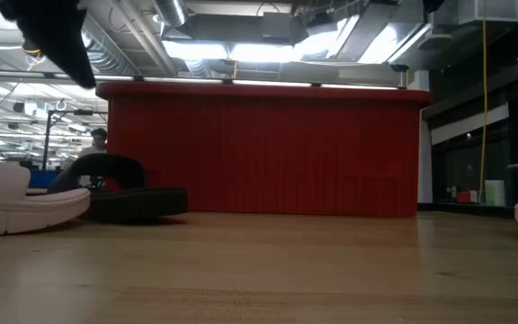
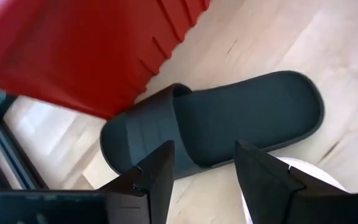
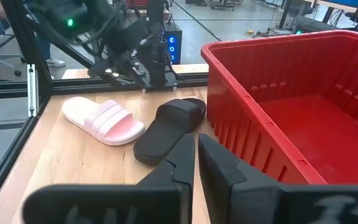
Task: Pick and place slides into bin
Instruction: Put the black slide into the red bin
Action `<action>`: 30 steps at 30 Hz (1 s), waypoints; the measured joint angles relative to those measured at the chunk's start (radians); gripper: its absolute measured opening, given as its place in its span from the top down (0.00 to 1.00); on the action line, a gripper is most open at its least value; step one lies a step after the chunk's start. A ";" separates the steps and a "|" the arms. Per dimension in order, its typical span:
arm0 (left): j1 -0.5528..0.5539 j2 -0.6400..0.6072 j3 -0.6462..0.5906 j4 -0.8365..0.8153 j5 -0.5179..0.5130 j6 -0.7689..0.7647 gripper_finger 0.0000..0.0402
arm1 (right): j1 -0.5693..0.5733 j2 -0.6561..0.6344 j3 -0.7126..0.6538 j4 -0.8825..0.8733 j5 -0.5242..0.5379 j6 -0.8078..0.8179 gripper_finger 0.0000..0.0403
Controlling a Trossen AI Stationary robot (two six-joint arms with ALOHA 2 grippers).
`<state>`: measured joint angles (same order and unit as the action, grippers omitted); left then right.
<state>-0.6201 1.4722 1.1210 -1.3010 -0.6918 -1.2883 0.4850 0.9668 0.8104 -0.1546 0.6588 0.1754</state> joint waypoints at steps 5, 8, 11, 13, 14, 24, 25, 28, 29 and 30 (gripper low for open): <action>0.000 0.093 0.000 0.000 0.004 -0.125 0.61 | 0.000 0.000 0.000 -0.022 0.000 -0.007 0.94; 0.000 0.144 0.000 0.000 0.004 -0.158 0.60 | 0.000 0.000 0.000 -0.045 0.000 -0.021 0.94; 0.000 0.193 0.000 0.000 0.003 -0.168 0.60 | 0.000 0.000 0.000 -0.060 0.000 -0.025 0.94; 0.000 0.223 0.000 0.000 0.003 -0.184 0.60 | 0.000 0.000 0.000 -0.066 0.000 -0.028 0.94; 0.000 0.236 0.000 0.000 0.003 -0.197 0.60 | 0.000 0.000 0.000 -0.069 0.000 -0.028 0.94; 0.001 0.319 -0.002 -0.011 0.000 -0.276 0.60 | 0.000 0.000 0.000 -0.122 0.000 -0.024 0.94; 0.001 0.328 -0.004 -0.012 -0.001 -0.288 0.60 | 0.000 0.000 0.000 -0.124 0.000 -0.024 0.94; 0.001 0.359 -0.011 -0.013 -0.034 -0.337 0.60 | 0.000 0.000 0.000 -0.129 0.000 -0.025 0.94; 0.001 0.369 -0.012 -0.014 -0.049 -0.351 0.60 | 0.000 0.000 0.000 -0.129 0.000 -0.026 0.94; 0.001 0.379 -0.012 -0.015 -0.058 -0.361 0.60 | 0.000 0.000 0.000 -0.129 0.000 -0.026 0.94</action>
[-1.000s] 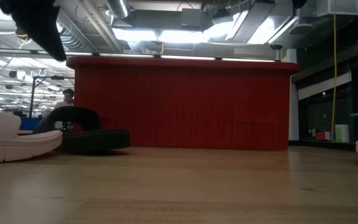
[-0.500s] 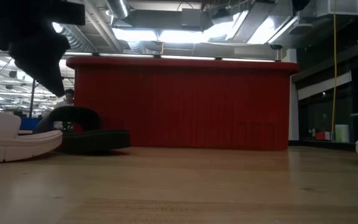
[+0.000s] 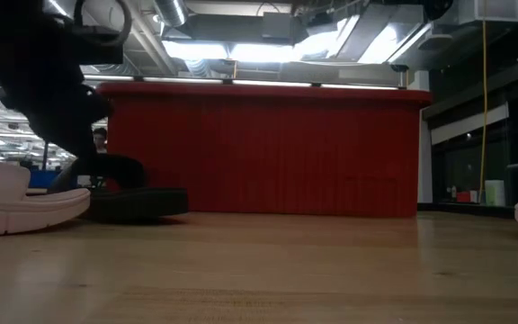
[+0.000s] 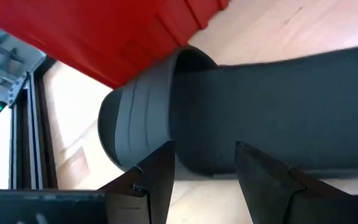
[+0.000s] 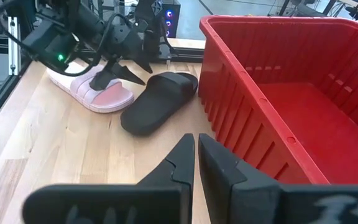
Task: Pick and place slides into bin
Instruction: Put the black slide into the red bin
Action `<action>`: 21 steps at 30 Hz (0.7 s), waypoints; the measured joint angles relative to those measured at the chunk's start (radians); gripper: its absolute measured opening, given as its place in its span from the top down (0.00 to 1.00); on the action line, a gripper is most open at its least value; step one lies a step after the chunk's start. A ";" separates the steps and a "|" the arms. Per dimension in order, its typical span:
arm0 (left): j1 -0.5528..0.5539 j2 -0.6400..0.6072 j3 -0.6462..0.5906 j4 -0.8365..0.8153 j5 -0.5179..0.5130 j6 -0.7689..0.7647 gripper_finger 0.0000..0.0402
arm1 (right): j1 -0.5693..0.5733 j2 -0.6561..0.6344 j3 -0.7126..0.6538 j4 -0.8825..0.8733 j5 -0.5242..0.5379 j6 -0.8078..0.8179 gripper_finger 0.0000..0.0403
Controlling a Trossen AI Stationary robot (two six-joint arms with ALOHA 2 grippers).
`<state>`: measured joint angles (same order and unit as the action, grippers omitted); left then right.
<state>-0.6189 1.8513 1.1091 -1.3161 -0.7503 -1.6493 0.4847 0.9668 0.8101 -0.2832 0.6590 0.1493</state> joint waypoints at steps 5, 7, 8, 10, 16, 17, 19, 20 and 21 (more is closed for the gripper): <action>0.002 0.043 0.000 -0.044 0.018 -0.019 0.60 | 0.000 0.000 0.000 0.000 0.000 -0.001 0.94; 0.002 0.054 0.000 -0.080 0.030 -0.049 0.60 | 0.000 0.000 0.000 0.000 0.000 -0.001 0.94; 0.002 0.059 0.000 -0.098 0.032 -0.078 0.60 | 0.000 0.000 0.000 0.000 0.000 -0.001 0.94; 0.002 0.065 -0.002 -0.132 0.031 -0.134 0.60 | 0.000 0.000 0.000 0.000 0.000 -0.001 0.94; 0.002 0.066 -0.002 -0.121 0.028 -0.170 0.60 | -0.004 0.000 0.000 -0.010 0.000 -0.001 0.94; 0.002 0.066 -0.002 -0.111 0.027 -0.170 0.60 | -0.004 0.000 0.000 -0.010 0.000 -0.001 0.94; 0.002 0.066 -0.002 -0.086 0.027 -0.170 0.60 | -0.004 0.000 0.000 -0.010 0.001 -0.003 0.94; 0.002 0.066 -0.002 -0.074 0.027 -0.170 0.60 | -0.004 0.000 0.000 -0.010 0.001 -0.004 0.94; 0.002 0.066 -0.002 -0.064 0.024 -0.164 0.60 | -0.004 0.000 0.000 -0.010 0.001 -0.004 0.94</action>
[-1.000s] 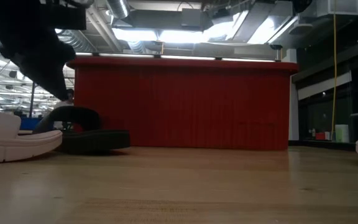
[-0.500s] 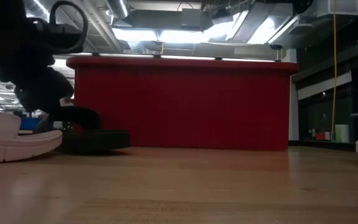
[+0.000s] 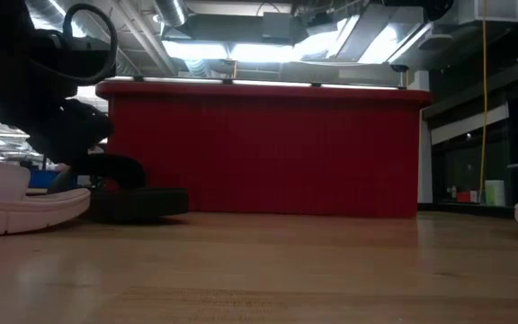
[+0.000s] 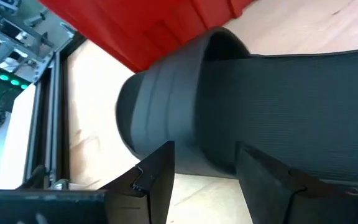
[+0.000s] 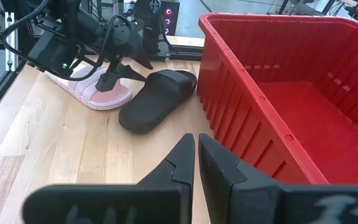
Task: Pick and place slides into bin
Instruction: Put the black slide into the red bin
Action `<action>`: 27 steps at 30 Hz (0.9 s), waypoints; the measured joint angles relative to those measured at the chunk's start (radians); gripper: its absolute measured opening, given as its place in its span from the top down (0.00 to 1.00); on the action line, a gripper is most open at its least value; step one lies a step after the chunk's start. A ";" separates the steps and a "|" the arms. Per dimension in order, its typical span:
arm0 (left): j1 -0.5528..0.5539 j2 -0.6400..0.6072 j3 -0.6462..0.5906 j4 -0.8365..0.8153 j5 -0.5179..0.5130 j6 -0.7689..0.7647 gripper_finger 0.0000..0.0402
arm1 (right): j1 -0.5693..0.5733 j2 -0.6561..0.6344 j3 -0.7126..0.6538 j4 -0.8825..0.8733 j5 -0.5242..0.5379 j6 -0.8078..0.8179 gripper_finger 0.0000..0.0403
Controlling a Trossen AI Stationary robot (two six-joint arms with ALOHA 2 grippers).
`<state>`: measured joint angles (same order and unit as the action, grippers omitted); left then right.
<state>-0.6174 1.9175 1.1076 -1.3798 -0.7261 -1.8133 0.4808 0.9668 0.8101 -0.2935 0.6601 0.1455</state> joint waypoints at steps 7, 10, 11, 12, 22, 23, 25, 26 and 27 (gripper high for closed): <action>0.020 -0.001 -0.020 0.026 0.007 0.047 0.60 | 0.000 0.000 0.000 0.000 0.000 -0.001 0.94; 0.034 -0.001 -0.049 0.032 0.006 0.019 0.60 | 0.000 0.000 0.000 0.000 0.000 0.001 0.94; 0.040 -0.001 -0.058 0.040 0.006 0.020 0.60 | 0.000 0.000 0.000 0.000 0.000 0.002 0.94; 0.044 -0.001 -0.066 0.047 0.006 0.020 0.60 | 0.000 0.000 0.000 0.000 0.000 0.004 0.94; 0.097 -0.001 -0.076 0.050 -0.019 0.056 0.60 | -0.001 0.000 0.000 0.005 0.001 0.006 0.94; 0.101 -0.001 -0.076 0.050 -0.019 0.057 0.60 | -0.001 0.000 0.000 0.005 0.001 0.006 0.94; 0.108 -0.001 -0.076 0.049 -0.020 0.052 0.60 | -0.001 0.000 0.000 0.005 0.001 0.006 0.94; 0.111 -0.001 -0.076 0.049 -0.020 0.048 0.60 | -0.001 0.000 0.000 0.005 0.001 0.006 0.94; 0.113 -0.001 -0.076 0.049 -0.020 0.046 0.61 | -0.001 0.000 0.000 0.005 0.001 0.006 0.94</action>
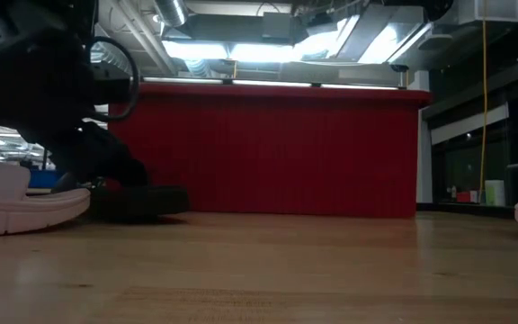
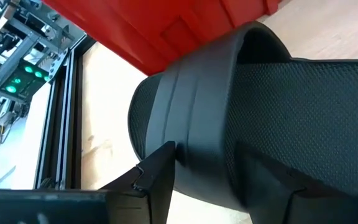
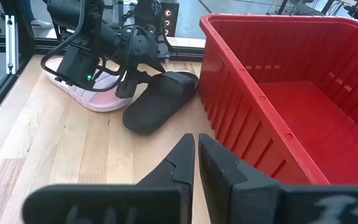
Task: Pick and place slides into bin
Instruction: Put the black slide into the red bin
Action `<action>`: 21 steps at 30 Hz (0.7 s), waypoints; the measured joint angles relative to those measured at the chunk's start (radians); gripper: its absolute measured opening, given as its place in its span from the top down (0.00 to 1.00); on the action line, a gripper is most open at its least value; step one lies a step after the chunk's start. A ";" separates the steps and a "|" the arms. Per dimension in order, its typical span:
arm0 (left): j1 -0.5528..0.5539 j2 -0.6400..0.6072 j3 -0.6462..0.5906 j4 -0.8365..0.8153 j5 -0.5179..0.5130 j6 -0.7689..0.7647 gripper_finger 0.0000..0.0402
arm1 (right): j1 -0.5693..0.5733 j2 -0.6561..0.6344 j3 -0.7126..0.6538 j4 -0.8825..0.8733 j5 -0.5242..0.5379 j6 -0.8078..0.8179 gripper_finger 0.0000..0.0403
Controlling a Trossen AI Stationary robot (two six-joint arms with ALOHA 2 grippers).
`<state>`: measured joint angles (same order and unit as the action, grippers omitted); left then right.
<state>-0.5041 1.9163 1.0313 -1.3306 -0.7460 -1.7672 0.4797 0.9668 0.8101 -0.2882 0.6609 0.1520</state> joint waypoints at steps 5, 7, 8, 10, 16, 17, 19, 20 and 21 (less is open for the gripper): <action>0.003 0.000 0.000 0.002 0.000 -0.003 0.72 | 0.000 0.000 0.000 0.000 0.000 0.001 0.94; 0.003 0.000 0.000 0.001 0.007 -0.003 0.78 | 0.000 0.000 0.000 0.000 0.000 0.001 0.94; 0.003 0.000 0.000 0.000 0.012 -0.003 0.82 | 0.000 0.000 0.000 0.000 0.000 0.001 0.94; 0.002 0.000 0.000 0.000 0.024 -0.003 0.89 | 0.000 0.000 0.000 0.000 0.000 0.001 0.94; -0.010 0.000 0.000 -0.007 0.045 -0.025 0.97 | 0.000 0.000 0.000 -0.001 0.000 0.000 0.94; -0.015 0.000 0.000 -0.010 0.047 -0.025 0.97 | 0.000 0.000 0.000 -0.001 0.000 -0.001 0.94; -0.030 0.000 0.014 -0.021 0.055 -0.025 0.98 | 0.000 0.000 0.000 -0.001 0.000 -0.001 0.94; -0.040 0.000 0.024 -0.027 0.057 -0.026 0.98 | 0.000 0.000 0.000 -0.001 0.000 -0.002 0.94; -0.048 0.000 0.034 -0.037 0.058 -0.026 0.98 | 0.000 0.000 0.000 -0.001 0.000 -0.004 0.94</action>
<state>-0.5523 1.9167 1.0656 -1.3675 -0.6881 -1.7931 0.4797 0.9668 0.8101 -0.2893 0.6609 0.1483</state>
